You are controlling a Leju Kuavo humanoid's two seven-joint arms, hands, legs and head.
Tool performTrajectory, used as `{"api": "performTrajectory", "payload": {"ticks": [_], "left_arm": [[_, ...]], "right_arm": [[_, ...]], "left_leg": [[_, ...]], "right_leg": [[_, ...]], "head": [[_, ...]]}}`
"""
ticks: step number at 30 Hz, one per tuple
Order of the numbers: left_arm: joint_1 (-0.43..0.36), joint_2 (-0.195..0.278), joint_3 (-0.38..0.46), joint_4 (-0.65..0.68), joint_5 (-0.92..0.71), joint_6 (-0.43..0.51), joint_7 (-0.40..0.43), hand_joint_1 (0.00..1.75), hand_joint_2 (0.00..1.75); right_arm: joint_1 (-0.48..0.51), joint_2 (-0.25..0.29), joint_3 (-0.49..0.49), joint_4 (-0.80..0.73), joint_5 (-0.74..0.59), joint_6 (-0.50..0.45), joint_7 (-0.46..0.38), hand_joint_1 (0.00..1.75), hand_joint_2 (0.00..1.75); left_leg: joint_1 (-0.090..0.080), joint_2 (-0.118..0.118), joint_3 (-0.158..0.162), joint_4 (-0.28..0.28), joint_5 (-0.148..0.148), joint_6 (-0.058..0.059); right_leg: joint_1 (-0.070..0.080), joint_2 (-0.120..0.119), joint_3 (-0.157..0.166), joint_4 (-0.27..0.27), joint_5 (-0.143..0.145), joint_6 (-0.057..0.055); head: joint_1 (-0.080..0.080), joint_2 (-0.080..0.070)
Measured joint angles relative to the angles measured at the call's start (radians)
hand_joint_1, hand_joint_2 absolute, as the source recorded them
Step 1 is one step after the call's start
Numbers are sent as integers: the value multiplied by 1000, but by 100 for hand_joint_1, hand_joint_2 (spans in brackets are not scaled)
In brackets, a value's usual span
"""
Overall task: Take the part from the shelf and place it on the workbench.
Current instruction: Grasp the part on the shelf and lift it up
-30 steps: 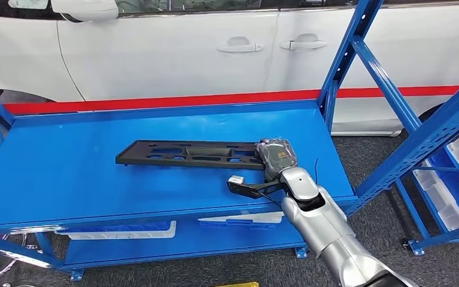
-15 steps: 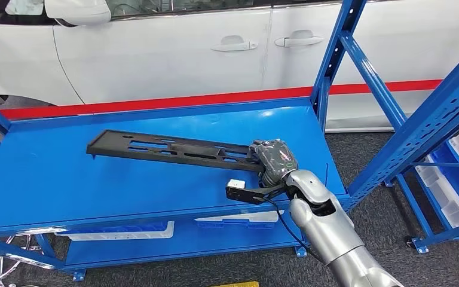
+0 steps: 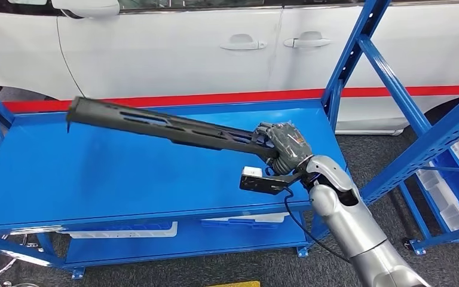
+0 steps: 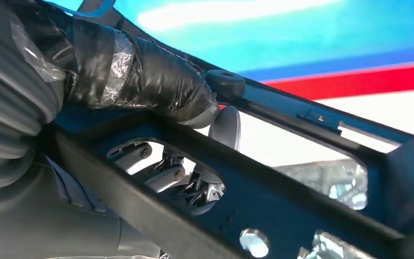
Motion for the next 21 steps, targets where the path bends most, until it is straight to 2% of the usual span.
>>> {"api": "performTrajectory", "payload": {"ticks": [1,2,4,6,8,10,11,13,15,16,17,18,20,21], "left_arm": [[0,0,2,-1,-6,-3,4,0,175],[0,0,4,-2,-13,-6,8,0,175],[0,0,6,-3,-24,-11,11,0,175],[-1,-1,7,-4,-35,-14,12,0,175],[0,-2,7,-4,-43,-15,11,0,175],[2,-1,8,-4,-49,-16,11,0,175],[2,-1,8,-4,-51,-16,11,0,175],[2,-1,9,-4,-54,-17,11,0,175],[1,-1,9,-4,-56,-17,11,0,175],[0,-1,9,-4,-56,-17,11,0,175],[0,-1,9,-4,-58,-17,11,0,175],[0,-1,9,-4,-60,-17,11,0,175],[-1,0,9,-4,-64,-18,11,0,175],[-2,1,9,-4,-66,-18,11,0,175]], "right_arm": [[0,-6,0,-12,-10,0,-2,175,175],[1,-11,-1,-23,-16,0,-3,175,175],[1,-22,-2,-47,-21,-1,-4,175,175],[2,-32,-2,-69,-19,-5,-6,175,175],[7,-41,-2,-88,-14,-11,-10,175,175],[14,-49,-2,-105,-8,-17,-13,175,175],[17,-53,-2,-113,-5,-19,-14,175,175],[22,-57,-2,-125,-3,-22,-17,175,175],[29,-59,-2,-133,-3,-22,-20,175,175],[33,-60,-2,-136,-2,-23,-21,175,175],[36,-61,-2,-140,-1,-23,-22,175,175],[40,-63,-2,-145,0,-23,-22,175,175],[44,-67,-2,-162,1,-25,-23,175,175],[45,-70,-2,-172,1,-26,-23,175,175]], "left_leg": [[-1,0,-1,2,0,0],[-1,-1,-2,5,-1,0],[-1,-3,-3,9,-3,-1],[-5,-5,-8,14,-3,-7],[-7,-6,-14,15,2,-17],[-8,-6,-19,17,0,-28],[-8,-6,-26,32,-17,-33],[-5,-4,-58,119,-90,-39],[-3,-4,-96,248,-167,-45],[-3,-4,-100,283,-184,-47],[-3,-4,-84,279,-182,-47],[-3,-4,-46,232,-163,-45],[-4,-4,53,82,-119,-38],[-7,-4,85,25,-103,-34]], "right_leg": [[0,0,-13,27,-2,0],[0,0,-7,14,16,-1],[1,0,51,-108,86,-8],[6,0,102,-220,130,-17],[11,1,107,-244,138,-23],[7,-1,102,-250,149,-35],[3,-2,98,-254,157,-43],[0,-5,86,-261,172,-53],[2,-5,67,-260,185,-55],[2,-5,58,-258,192,-54],[3,-5,48,-256,198,-53],[3,-5,39,-254,205,-52],[4,-5,24,-249,217,-46],[5,-5,20,-248,224,-41]], "head": [[0,0],[0,0],[0,0],[0,0],[0,0],[-1,0],[-1,0],[-3,0],[-4,0],[-4,0],[-4,0],[-4,0],[-4,0],[-3,0]]}}
